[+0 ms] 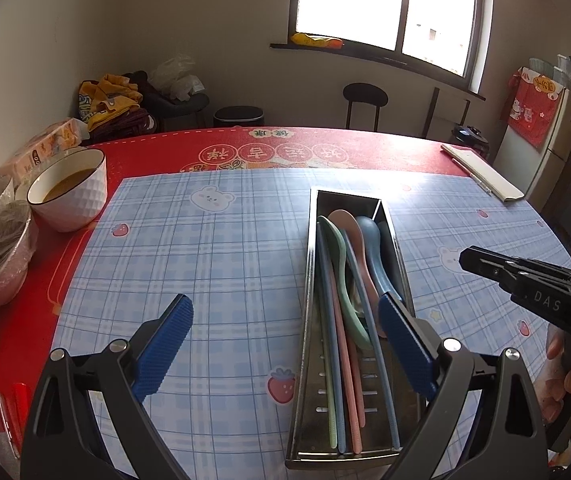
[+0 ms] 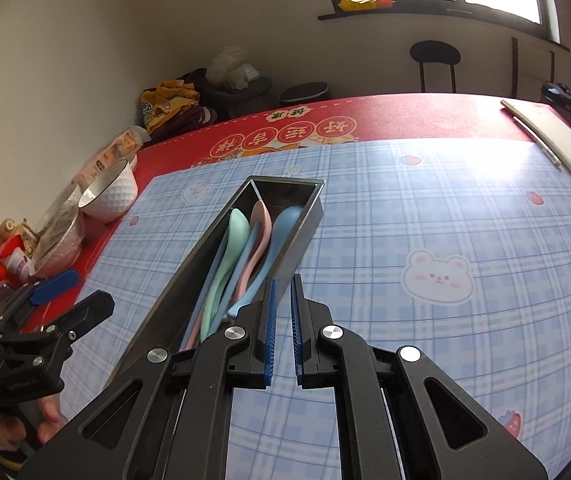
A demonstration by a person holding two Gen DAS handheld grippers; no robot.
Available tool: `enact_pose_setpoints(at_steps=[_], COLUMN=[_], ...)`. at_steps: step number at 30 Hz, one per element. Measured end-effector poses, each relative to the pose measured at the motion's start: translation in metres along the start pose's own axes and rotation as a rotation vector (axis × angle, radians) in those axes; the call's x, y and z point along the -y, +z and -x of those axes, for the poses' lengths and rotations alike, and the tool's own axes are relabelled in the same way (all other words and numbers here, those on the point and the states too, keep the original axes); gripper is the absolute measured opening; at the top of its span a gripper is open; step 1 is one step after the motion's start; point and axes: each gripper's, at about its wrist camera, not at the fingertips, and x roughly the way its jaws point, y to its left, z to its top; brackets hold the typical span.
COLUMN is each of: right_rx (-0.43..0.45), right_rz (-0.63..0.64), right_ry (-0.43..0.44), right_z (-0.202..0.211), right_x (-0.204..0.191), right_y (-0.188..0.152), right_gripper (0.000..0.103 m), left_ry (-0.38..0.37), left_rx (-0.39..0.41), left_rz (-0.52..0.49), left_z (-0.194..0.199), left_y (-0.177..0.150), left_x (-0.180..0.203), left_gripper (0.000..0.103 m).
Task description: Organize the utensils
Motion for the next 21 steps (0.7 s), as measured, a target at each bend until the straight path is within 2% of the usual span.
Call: enact_pose_setpoints(at_steps=[8,10,11,12,14,18,21], right_rx=[0.085,0.105,0.122,0.142,0.176,0.235,0.278], right_rz=[0.085,0.088,0.09,0.093,0.101,0.103,0.099], right_ry=[-0.079,-0.083,-0.084,-0.086,-0.083,-0.088,-0.098], right_z=[0.044,0.057,0.064,0.071,0.086,0.112,0.129], right_x=[0.02,0.027,0.03,0.032,0.037,0.043,0.048], right_y=[-0.004,-0.005,-0.005,-0.006,-0.007,-0.009,-0.011], right_gripper=[0.01,0.027,0.045,0.059,0.064,0.083,0.086], left_ry=[0.044,0.048,0.052,0.056,0.059,0.049,0.07], left_rx=[0.058,0.083,0.098,0.111,0.141,0.199,0.255], left_rz=[-0.019,-0.011,-0.005,0.003,0.026,0.071,0.078], left_z=[0.027,0.037,0.042,0.047,0.057,0.077,0.093], left_y=[0.004,0.005,0.005,0.005,0.005,0.005,0.005], left_x=[0.014,0.019,0.022,0.024,0.029,0.04,0.051], left_gripper=[0.091,0.092,0.092,0.095,0.097,0.097,0.097])
